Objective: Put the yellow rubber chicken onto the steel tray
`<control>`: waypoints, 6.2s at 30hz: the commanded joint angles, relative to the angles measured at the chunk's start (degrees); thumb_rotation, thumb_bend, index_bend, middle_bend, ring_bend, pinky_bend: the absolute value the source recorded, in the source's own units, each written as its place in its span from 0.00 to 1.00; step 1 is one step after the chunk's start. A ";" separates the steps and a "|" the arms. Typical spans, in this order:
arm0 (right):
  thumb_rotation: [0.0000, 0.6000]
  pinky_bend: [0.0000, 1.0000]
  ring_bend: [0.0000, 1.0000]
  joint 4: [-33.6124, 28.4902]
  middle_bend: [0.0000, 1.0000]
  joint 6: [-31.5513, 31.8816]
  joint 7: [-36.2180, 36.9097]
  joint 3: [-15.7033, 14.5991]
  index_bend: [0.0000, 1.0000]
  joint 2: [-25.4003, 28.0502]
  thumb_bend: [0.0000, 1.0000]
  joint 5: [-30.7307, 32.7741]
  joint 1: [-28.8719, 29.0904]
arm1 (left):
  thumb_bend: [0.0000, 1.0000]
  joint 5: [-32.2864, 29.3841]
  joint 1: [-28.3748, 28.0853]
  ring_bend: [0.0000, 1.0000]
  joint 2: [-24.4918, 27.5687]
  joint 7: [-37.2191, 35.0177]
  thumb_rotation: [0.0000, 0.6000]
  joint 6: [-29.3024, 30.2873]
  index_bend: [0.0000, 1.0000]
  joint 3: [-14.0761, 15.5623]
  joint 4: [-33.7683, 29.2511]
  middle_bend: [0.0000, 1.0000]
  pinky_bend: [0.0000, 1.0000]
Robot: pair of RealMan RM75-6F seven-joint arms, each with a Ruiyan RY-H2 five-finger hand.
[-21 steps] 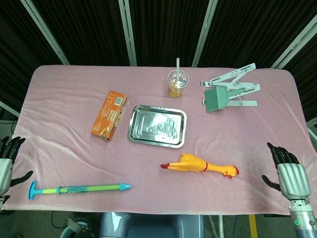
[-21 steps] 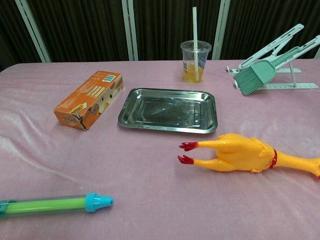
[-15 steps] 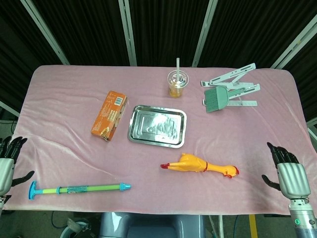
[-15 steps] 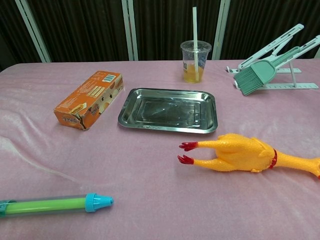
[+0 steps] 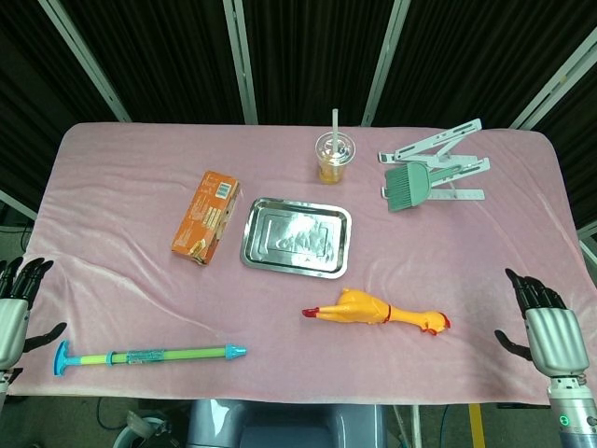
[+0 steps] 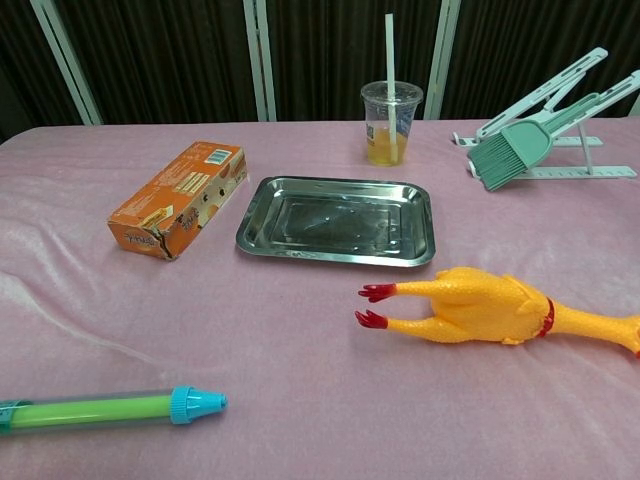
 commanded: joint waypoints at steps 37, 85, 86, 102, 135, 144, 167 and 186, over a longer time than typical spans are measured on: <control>1.00 0.40 0.32 7.82 0.32 -22.93 0.05 -1.51 0.31 -12.65 0.21 -0.22 15.38 | 0.02 -0.77 0.22 0.03 0.38 -1.29 1.00 -0.95 0.12 0.37 0.70 0.11 0.00; 1.00 0.86 0.75 6.67 0.72 -27.46 15.42 -2.87 0.87 -10.79 0.39 -2.11 22.23 | 0.02 0.43 -1.62 0.04 -0.53 -7.04 1.00 -3.70 0.13 0.61 3.62 0.13 0.00; 1.00 0.87 0.76 6.14 0.73 -27.55 16.76 -2.76 0.88 -10.12 0.39 -2.41 22.61 | 0.02 0.76 -2.01 0.04 -0.61 -7.39 1.00 -3.68 0.13 0.30 3.24 0.14 0.00; 1.00 0.90 0.78 0.04 0.75 -30.95 31.29 -0.29 0.91 -6.20 0.39 -4.44 29.23 | 0.05 -0.78 -14.91 0.10 -1.35 -6.95 1.00 -17.69 0.19 -5.65 -10.95 0.21 0.00; 1.00 0.90 0.79 -5.41 0.76 -35.80 38.71 4.10 0.92 -5.07 0.41 1.56 35.63 | 0.00 -28.24 -39.86 0.11 -27.19 28.37 1.00 -24.95 0.12 -13.31 -17.50 0.18 0.00; 1.00 0.90 0.79 -5.70 0.75 -35.79 38.72 3.78 0.92 -4.90 0.41 1.76 35.87 | 0.22 -30.54 -41.63 0.23 -28.67 28.57 1.00 -23.63 0.24 -13.22 -17.43 0.30 0.09; 1.00 0.90 0.79 -4.16 0.76 -36.40 40.93 3.31 0.92 -5.80 0.42 2.12 36.77 | 0.57 -23.83 -41.27 0.61 -31.86 20.36 1.00 -20.13 0.53 -12.08 -11.03 0.68 0.68; 1.00 0.90 0.79 -2.78 0.76 -36.29 41.39 3.25 0.92 -6.04 0.42 2.87 36.87 | 0.00 -24.07 -40.47 0.20 -29.21 19.68 1.00 -18.96 0.04 -11.81 -12.29 0.21 0.37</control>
